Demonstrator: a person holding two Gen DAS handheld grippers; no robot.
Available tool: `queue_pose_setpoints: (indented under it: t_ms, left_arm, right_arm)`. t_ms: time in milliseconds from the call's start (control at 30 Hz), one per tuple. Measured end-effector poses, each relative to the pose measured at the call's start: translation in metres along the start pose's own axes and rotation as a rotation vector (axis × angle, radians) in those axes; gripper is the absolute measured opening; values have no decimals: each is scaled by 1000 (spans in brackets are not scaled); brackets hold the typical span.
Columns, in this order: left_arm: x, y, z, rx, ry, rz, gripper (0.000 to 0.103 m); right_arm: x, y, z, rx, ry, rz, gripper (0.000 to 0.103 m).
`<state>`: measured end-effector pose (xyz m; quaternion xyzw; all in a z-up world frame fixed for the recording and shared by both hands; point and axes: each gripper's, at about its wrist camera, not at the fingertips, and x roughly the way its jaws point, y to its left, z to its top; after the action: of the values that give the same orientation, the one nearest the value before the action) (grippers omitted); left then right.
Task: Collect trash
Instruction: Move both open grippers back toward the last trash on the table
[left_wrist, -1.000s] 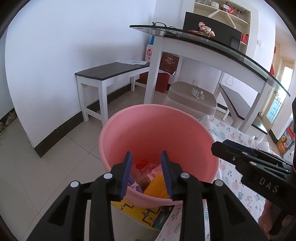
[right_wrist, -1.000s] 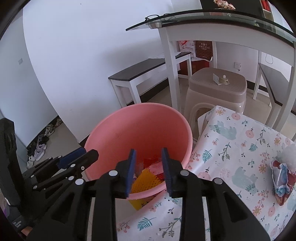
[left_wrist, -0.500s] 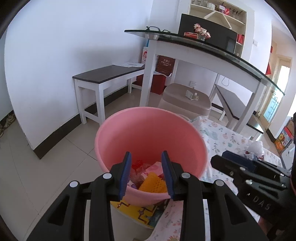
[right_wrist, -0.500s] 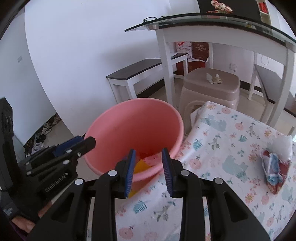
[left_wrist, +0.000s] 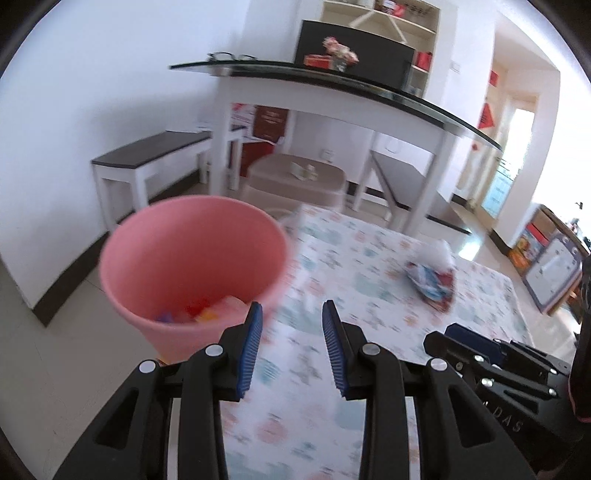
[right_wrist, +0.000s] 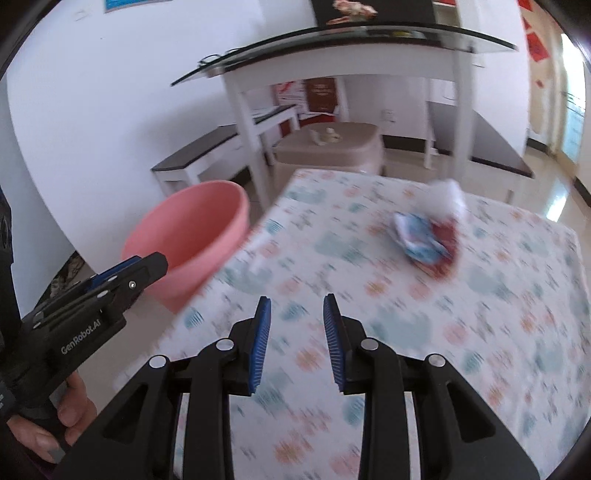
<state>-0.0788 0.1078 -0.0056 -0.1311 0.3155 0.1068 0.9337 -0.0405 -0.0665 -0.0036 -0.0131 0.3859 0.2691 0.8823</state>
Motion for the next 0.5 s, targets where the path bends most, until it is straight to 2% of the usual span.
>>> queue_pose_setpoints:
  t_ms: [200, 300, 500]
  left_arm:
    - [-15, -40, -20, 76, 11, -33, 33]
    - [-23, -50, -23, 88, 14, -45, 33]
    - [-37, -59, -33, 78, 26, -48, 33]
  right_arm:
    - [-28, -26, -24, 74, -10, -11, 30]
    - [-40, -32, -30, 103, -23, -5, 30]
    - [-66, -32, -41, 81, -58, -16, 30]
